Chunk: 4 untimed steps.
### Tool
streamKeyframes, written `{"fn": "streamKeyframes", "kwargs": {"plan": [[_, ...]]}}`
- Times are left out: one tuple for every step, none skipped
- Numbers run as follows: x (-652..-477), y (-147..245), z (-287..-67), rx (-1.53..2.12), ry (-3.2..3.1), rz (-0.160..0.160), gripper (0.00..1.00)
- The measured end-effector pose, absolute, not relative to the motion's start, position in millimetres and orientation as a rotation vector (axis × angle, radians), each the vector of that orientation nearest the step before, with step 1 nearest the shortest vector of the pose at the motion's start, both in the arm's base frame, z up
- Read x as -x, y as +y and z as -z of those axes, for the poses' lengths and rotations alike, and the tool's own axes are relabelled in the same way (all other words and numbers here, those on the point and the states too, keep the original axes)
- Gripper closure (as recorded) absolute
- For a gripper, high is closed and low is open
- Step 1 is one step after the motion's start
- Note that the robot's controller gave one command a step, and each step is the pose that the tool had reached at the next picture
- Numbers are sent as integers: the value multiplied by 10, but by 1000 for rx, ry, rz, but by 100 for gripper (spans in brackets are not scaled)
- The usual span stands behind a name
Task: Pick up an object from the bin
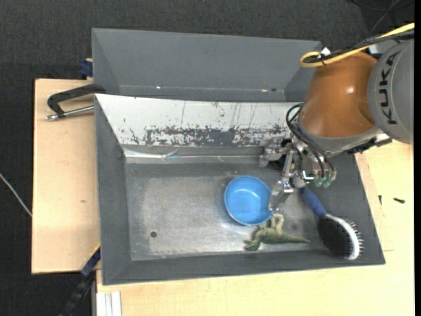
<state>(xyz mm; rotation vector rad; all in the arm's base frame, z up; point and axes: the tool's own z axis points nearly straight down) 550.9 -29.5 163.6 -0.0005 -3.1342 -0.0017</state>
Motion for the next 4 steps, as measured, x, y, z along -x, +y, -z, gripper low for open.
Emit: {"fn": "streamKeyframes", "kwargs": {"plan": [[-5831, -8, -731, -1312, -2860, 2, 0], [-5881, 450, -1018, -1703, -2651, -1, 0], [-5936, 731, -1190, -2358, -2088, -2, 0], [-5645, 19, -721, -2686, -1628, 1, 0]]}}
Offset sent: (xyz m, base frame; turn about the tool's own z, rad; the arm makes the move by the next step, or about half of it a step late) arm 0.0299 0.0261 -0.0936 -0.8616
